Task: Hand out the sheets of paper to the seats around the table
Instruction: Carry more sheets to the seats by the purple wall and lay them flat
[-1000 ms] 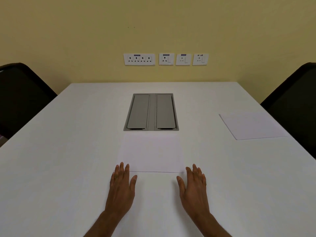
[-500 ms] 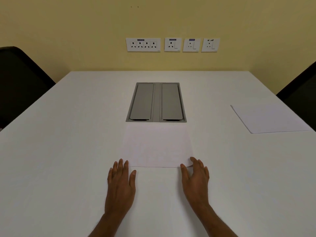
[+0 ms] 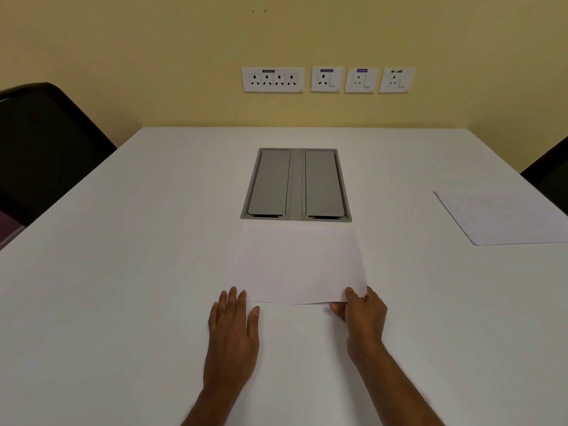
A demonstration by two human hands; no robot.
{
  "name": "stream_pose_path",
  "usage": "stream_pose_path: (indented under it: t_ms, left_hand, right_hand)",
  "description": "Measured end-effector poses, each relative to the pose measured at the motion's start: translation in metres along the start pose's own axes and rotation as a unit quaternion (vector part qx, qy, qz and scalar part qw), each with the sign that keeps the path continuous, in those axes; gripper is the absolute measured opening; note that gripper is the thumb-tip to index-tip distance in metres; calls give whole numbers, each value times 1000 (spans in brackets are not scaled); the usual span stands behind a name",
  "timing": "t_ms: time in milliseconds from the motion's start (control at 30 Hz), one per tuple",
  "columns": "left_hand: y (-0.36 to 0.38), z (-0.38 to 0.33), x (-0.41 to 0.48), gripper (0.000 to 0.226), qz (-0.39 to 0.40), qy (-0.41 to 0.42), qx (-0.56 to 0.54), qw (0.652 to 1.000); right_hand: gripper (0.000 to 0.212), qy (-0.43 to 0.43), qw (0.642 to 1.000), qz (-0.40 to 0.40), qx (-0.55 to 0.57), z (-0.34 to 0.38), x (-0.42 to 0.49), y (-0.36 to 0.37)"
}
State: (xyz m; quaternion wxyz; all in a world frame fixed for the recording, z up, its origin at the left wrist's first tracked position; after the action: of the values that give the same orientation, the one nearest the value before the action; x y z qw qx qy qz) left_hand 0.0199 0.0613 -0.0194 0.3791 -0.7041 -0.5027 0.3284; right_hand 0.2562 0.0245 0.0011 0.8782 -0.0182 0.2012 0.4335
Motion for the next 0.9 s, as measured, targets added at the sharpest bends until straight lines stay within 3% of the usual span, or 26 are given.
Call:
stream_pose_path:
  t_ms: [200, 333, 433, 533, 667, 900]
  left_hand:
    - [-13, -6, -6, 44, -75, -15, -162, 984]
    - [-23, -15, -13, 43, -120, -61, -302, 944]
    - [-35, -23, -15, 45, -129, -115, -409, 896]
    - [-52, -33, -20, 42, -122, -135, -477, 860]
    - [-83, -45, -42, 45, -117, -144, -517, 836]
    - [-152, -73, -99, 40, -131, -109, -575, 800]
  right_hand:
    - [24, 58, 986, 1, 159, -10, -10, -9]
    - [47, 88, 970, 6, 225, -8, -24, -20]
    - [52, 91, 969, 22, 227, 0, -42, -29]
    - [48, 88, 970, 31, 225, 14, -63, -36]
    - [27, 71, 973, 56, 213, 42, -100, -38]
    - [20, 21, 980, 69, 183, 101, -175, -34]
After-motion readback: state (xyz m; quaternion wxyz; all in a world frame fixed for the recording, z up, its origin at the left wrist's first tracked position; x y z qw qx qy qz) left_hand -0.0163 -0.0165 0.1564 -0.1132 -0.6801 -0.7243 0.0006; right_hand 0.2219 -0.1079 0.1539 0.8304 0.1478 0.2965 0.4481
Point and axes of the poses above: each hand's wrist, its own x-axis towards the middle knuckle, its own y-axis out of the palm, z = x × y, the point moved 3 cm from there along x, towards the middle knuckle, and after that the axes turned 15 degrees about z, right-handed, at the moved point
